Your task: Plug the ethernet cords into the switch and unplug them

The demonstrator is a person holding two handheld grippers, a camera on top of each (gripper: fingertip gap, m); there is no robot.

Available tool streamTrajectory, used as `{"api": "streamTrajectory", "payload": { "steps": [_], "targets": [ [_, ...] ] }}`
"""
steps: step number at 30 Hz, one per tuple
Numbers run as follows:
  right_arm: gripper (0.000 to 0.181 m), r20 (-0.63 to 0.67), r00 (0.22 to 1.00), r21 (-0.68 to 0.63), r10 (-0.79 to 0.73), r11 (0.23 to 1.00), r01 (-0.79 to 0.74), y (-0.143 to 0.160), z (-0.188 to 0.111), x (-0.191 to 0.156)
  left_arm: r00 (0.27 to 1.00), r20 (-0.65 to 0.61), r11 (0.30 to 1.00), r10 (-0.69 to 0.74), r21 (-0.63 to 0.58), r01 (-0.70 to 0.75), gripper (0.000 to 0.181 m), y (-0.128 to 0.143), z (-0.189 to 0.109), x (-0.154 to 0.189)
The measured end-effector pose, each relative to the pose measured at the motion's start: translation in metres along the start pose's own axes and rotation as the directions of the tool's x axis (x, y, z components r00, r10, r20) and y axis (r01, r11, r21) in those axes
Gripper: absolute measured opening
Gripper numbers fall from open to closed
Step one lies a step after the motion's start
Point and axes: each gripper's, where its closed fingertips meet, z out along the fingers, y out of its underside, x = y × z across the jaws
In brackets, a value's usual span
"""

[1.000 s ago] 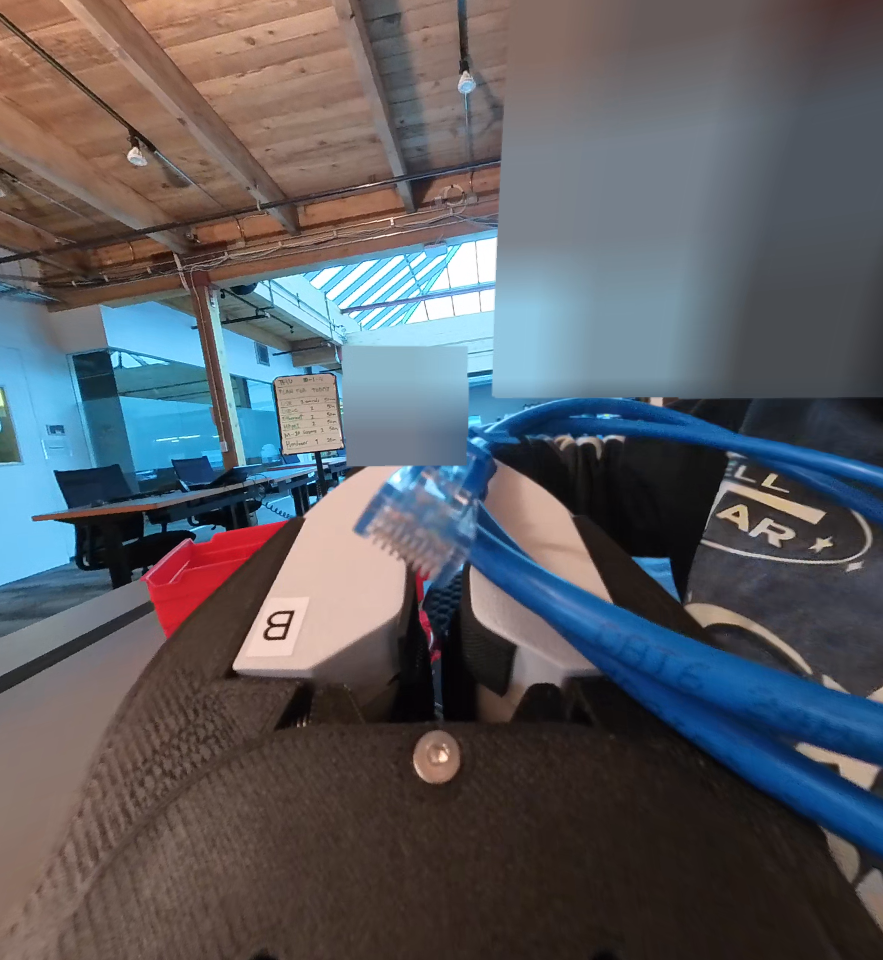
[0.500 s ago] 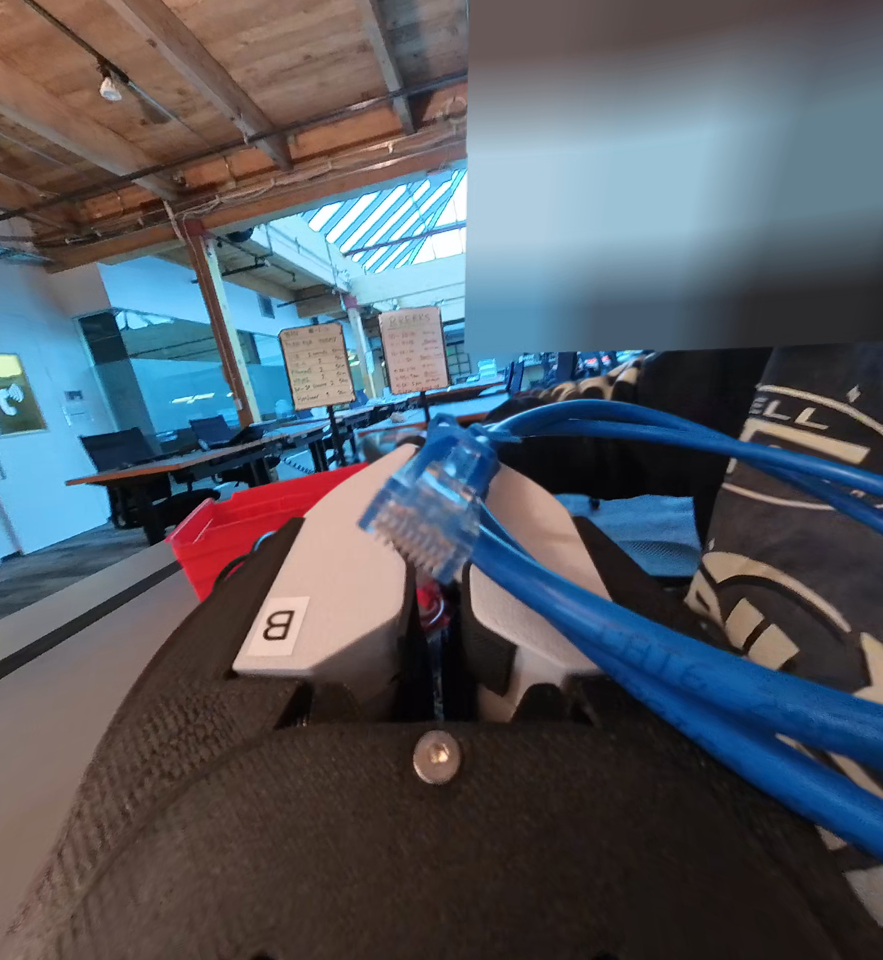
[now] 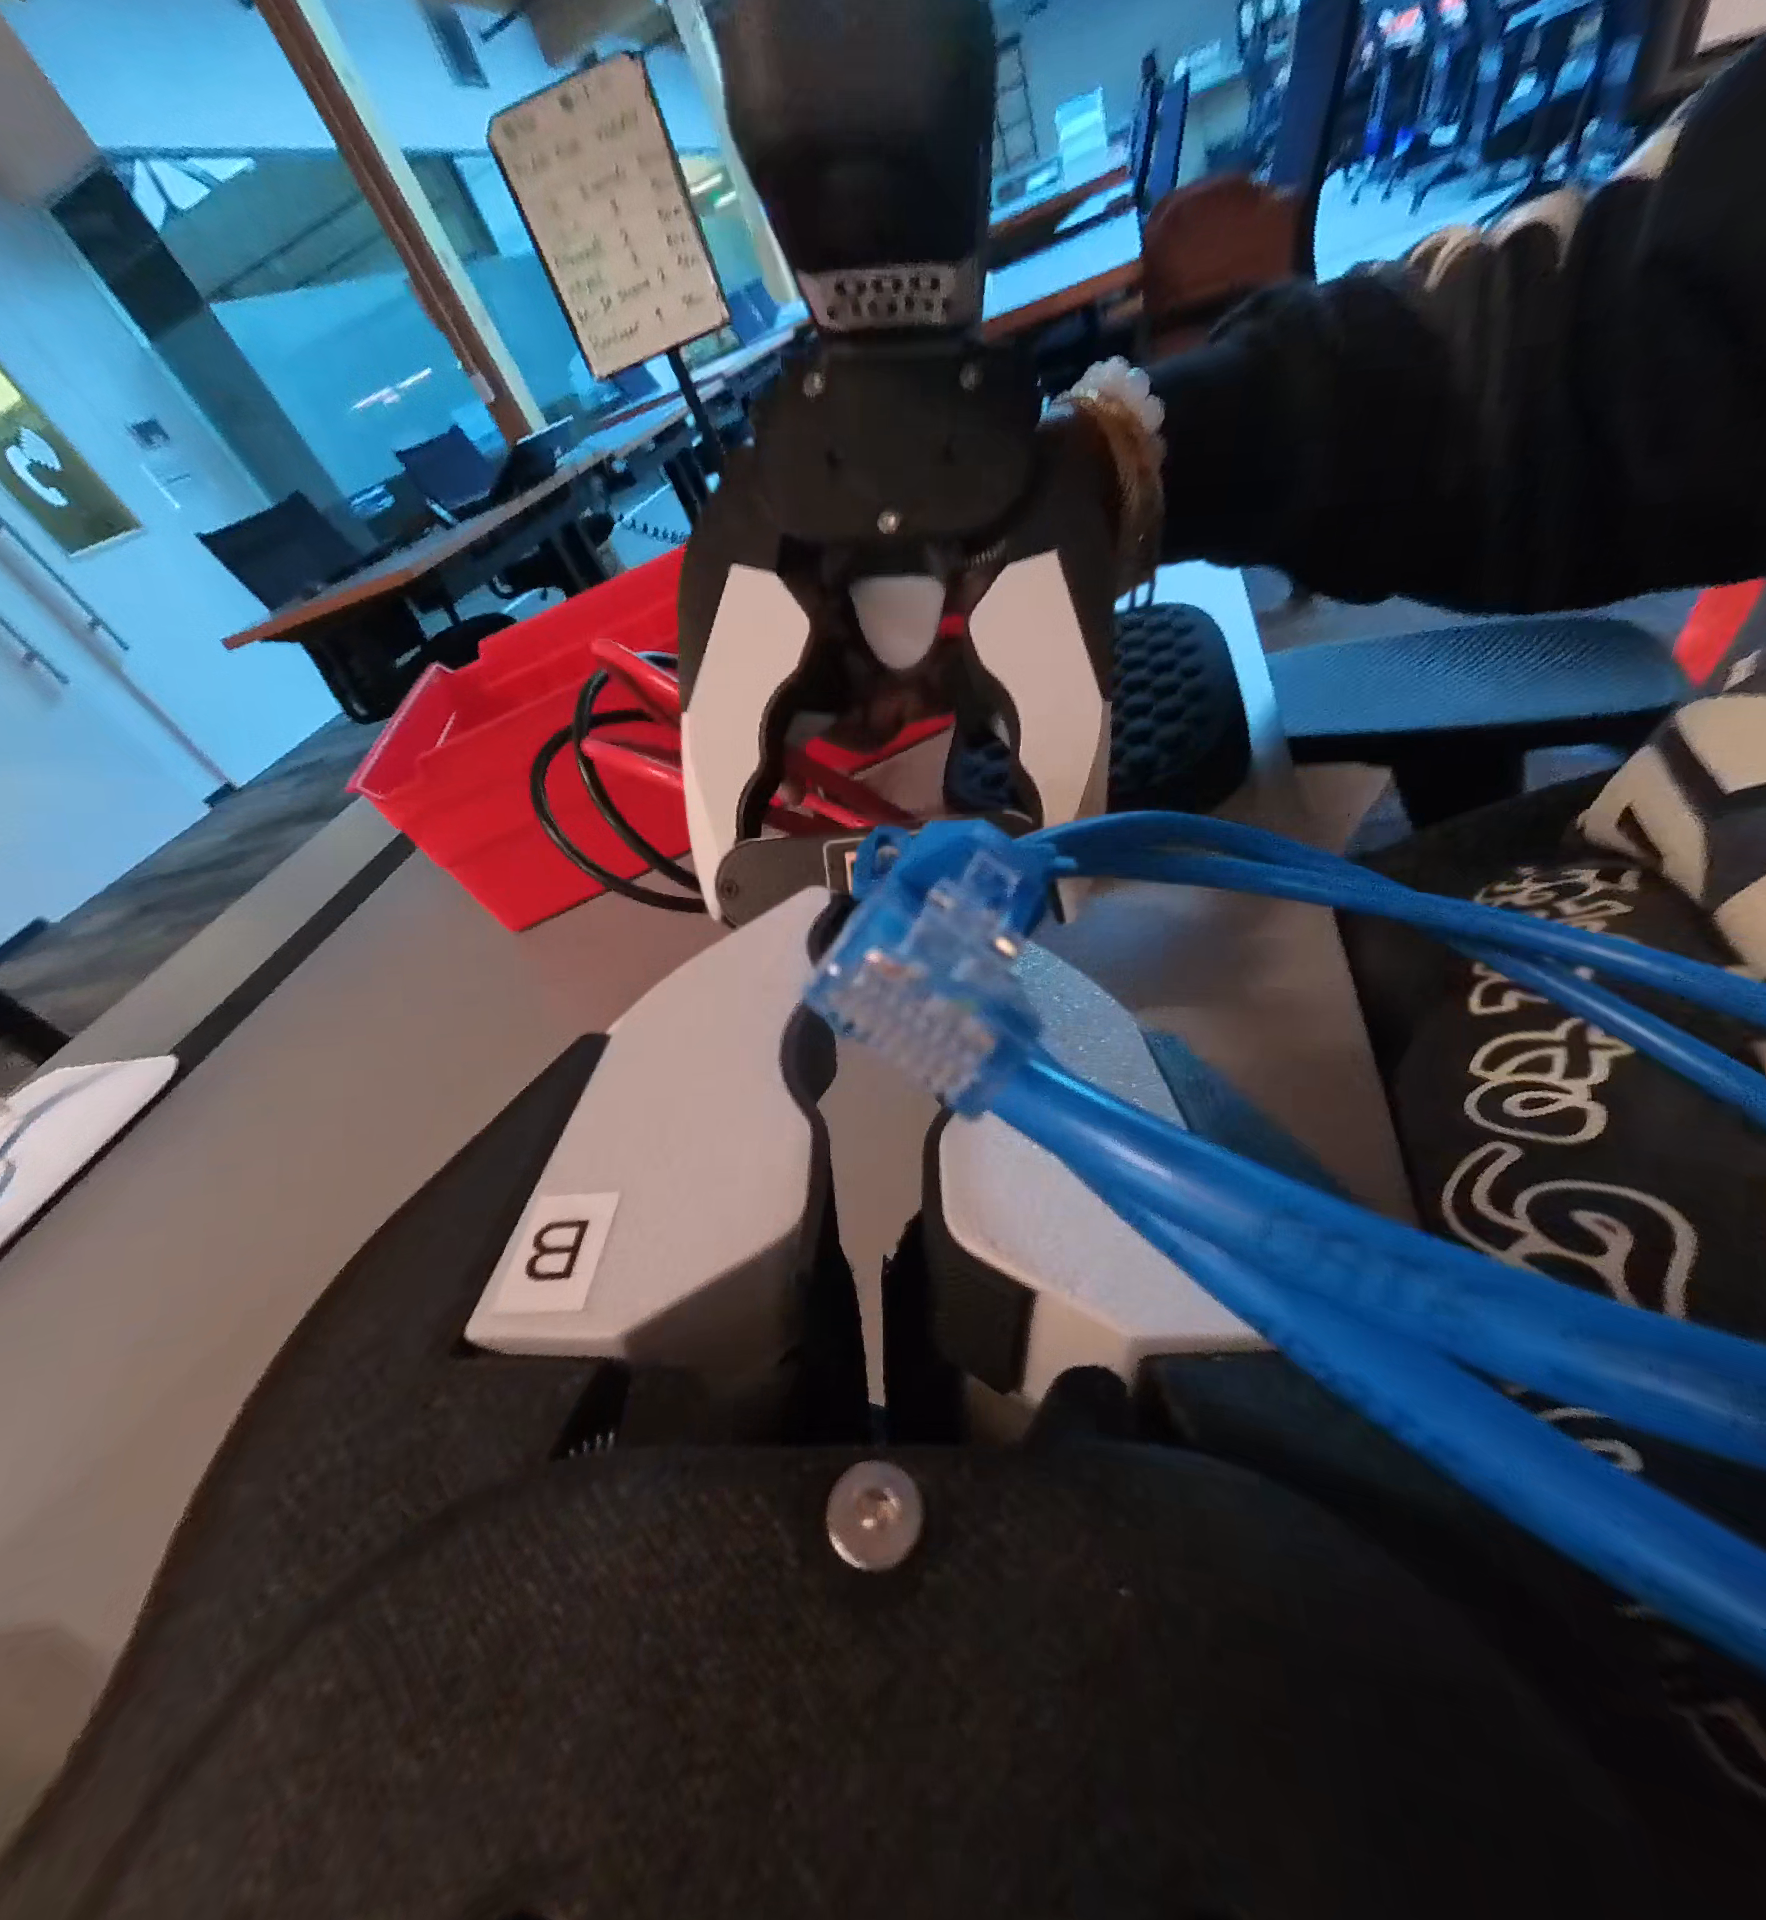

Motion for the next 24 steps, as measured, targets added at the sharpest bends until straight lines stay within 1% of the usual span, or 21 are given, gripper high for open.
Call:
{"api": "streamTrajectory", "payload": {
  "steps": [1, 3, 7, 10, 15, 19, 22, 24],
  "targets": [
    [0.087, 0.001, 1.000, 0.004, -0.001, 1.000, 0.001, -0.002, 0.000, -0.001, 1.000, 0.006, 1.000, 0.009, -0.016, -0.009, 0.011, 0.003, 0.002, 0.000],
    [0.087, 0.004, 1.000, 0.005, -0.005, 1.000, 0.005, -0.004, 0.001, -0.003, 1.000, 0.021, 0.999, 0.018, -0.038, -0.017, 0.011, 0.006, 0.005, -0.001],
    [0.087, -0.005, 1.000, -0.011, -0.023, 1.000, 0.023, -0.006, 0.004, -0.004, 1.000, 0.006, 0.999, 0.023, -0.039, -0.022, 0.011, 0.006, 0.005, 0.003],
    [0.087, -0.027, 0.999, -0.013, -0.020, 1.000, 0.019, -0.005, 0.005, -0.002, 0.999, 0.020, 0.996, 0.039, -0.075, -0.038, 0.011, 0.008, 0.005, 0.002],
    [0.087, -0.055, 0.998, -0.072, -0.027, 0.997, 0.023, 0.002, 0.012, -0.002, 0.996, 0.037, 0.971, 0.080, -0.230, -0.070, 0.011, 0.017, 0.004, 0.003],
    [0.087, -0.098, 0.994, -0.079, -0.046, 0.996, 0.039, 0.001, 0.015, 0.002, 0.998, 0.063, 0.956, 0.030, -0.293, -0.011, 0.011, 0.018, 0.003, 0.002],
    [0.086, -0.123, 0.986, -0.117, -0.109, 0.989, 0.094, 0.001, 0.019, -0.002, 0.997, 0.031, 0.946, -0.064, -0.316, 0.070, 0.011, 0.022, 0.004, 0.007],
    [0.086, -0.141, 0.981, -0.136, -0.131, 0.984, 0.112, 0.002, 0.022, -0.003, 0.998, 0.014, 0.944, -0.069, -0.324, 0.070, 0.011, 0.026, 0.004, 0.008]
  ]
}}
